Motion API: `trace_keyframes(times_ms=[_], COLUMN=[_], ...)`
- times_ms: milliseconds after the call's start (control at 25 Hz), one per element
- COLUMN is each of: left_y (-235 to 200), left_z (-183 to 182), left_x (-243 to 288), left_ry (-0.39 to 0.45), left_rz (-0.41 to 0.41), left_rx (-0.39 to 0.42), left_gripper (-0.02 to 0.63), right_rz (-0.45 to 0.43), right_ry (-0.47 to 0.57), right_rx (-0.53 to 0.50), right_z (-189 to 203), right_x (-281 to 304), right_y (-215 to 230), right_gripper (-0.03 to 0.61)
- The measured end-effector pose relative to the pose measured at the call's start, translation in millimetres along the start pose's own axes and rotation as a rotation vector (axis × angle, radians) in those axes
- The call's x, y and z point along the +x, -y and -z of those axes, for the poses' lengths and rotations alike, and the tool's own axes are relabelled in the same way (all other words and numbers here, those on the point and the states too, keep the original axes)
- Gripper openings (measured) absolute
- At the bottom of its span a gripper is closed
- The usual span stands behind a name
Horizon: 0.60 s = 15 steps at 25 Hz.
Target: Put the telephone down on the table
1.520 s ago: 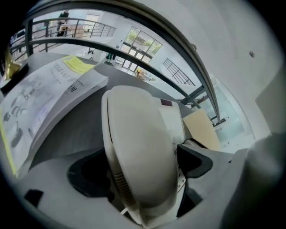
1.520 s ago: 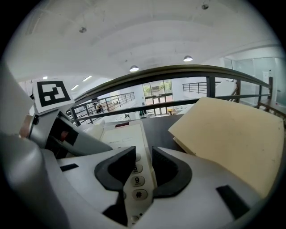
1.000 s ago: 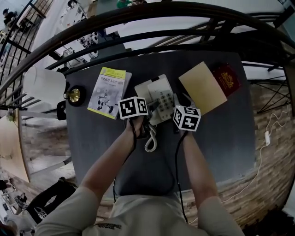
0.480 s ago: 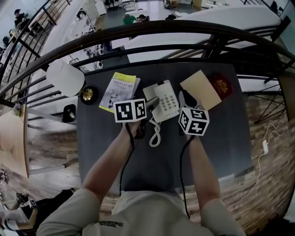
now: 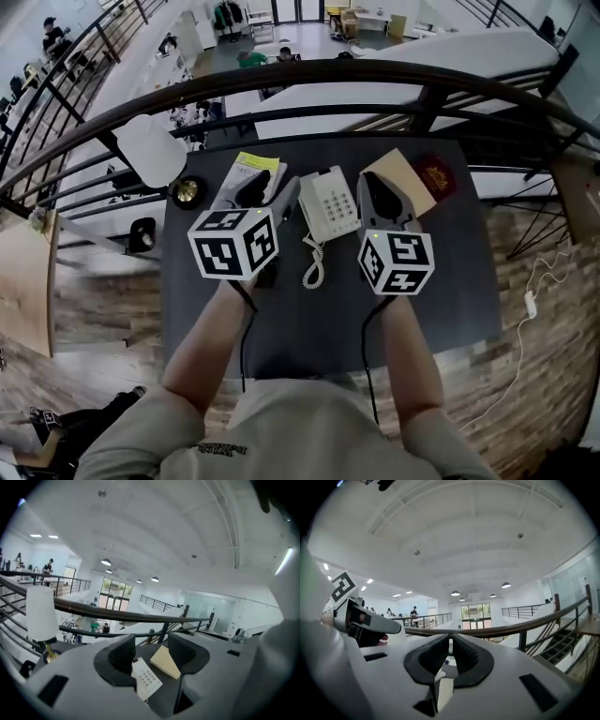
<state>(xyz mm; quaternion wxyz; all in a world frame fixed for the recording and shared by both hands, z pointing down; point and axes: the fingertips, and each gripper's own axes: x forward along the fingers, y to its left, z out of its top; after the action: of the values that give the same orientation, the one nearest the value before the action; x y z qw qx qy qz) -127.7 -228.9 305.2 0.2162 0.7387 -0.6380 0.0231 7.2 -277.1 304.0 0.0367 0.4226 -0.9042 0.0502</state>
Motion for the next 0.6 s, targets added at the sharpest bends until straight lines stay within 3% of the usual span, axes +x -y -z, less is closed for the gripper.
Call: trace_keyframes(times_ms=[240, 320, 440, 600], left_y=[19, 30, 48, 68], left_z=[-46, -59, -70, -69], left_x=[-55, -73, -98, -119], left_ry=[0.169, 0.23, 0.303, 0.361], left_rz=[-0.035, -0.033, -0.019, -0.014], left_rx=[0.123, 0.165, 0.216, 0.262], left_gripper=[0.227, 0.156, 0.144, 0.084], right_rz=[-0.026, -0.022, -0.04, -0.081], right_ry=[0.137, 0.173, 0.211, 0.224], right_rx=[-0.045, -0.11, -0.191, -0.183], right_z=[-64, -84, -104, -107], right_x=[-44, -58, -77, -101], right_y=[-23, -31, -46, -56], right_gripper=[0.025, 0.025, 0.025, 0.023])
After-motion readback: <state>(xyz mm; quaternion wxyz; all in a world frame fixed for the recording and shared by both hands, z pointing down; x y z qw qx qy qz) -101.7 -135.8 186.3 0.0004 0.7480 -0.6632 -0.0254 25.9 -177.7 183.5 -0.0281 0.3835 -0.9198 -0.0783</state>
